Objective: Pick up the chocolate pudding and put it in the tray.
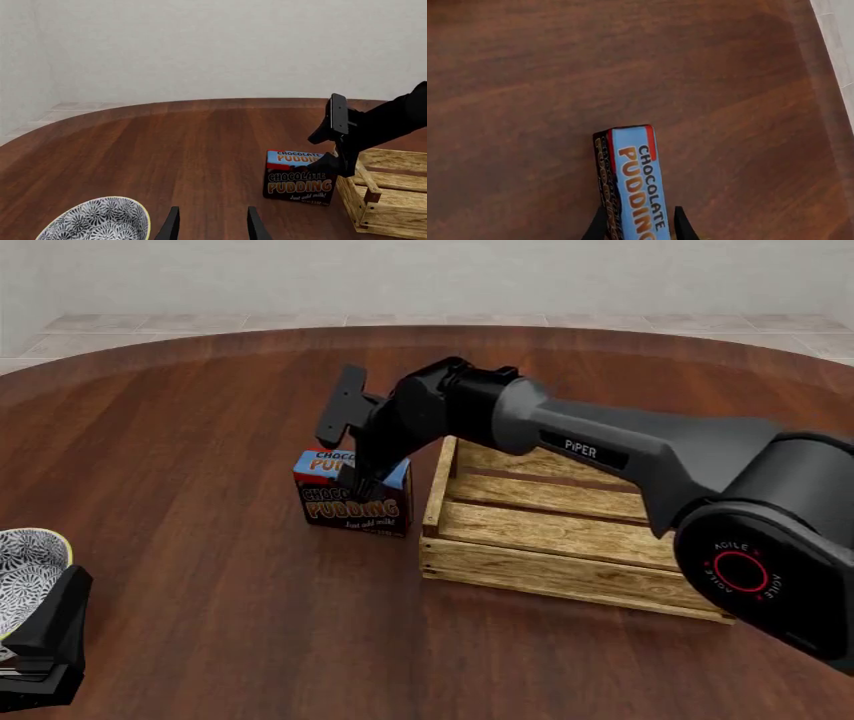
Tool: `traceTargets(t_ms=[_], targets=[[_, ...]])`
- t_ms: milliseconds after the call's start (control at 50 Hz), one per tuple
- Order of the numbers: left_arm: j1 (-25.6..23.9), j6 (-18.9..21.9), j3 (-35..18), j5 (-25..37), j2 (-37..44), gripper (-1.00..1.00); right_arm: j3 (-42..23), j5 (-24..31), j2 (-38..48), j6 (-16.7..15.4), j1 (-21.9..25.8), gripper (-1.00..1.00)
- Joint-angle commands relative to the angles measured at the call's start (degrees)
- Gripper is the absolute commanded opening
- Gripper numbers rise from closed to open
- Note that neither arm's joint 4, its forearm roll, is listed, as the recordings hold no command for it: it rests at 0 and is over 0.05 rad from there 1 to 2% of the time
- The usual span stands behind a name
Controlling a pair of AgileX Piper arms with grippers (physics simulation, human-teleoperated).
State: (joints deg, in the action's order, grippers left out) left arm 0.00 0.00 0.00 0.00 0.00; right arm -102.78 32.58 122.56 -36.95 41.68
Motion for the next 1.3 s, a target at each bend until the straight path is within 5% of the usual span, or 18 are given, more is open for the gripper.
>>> traceTargets(t_ms=[20,1300], targets=[[0.0,0.0,0.0,0.0,0.0,1.0,-0.35,0.05,0.23,0.05,-0.38,1.0],[0.0,0.0,0.0,0.0,0.0,1.0,-0.55,-0.75,1.48,1.33,-0.86,1.0]])
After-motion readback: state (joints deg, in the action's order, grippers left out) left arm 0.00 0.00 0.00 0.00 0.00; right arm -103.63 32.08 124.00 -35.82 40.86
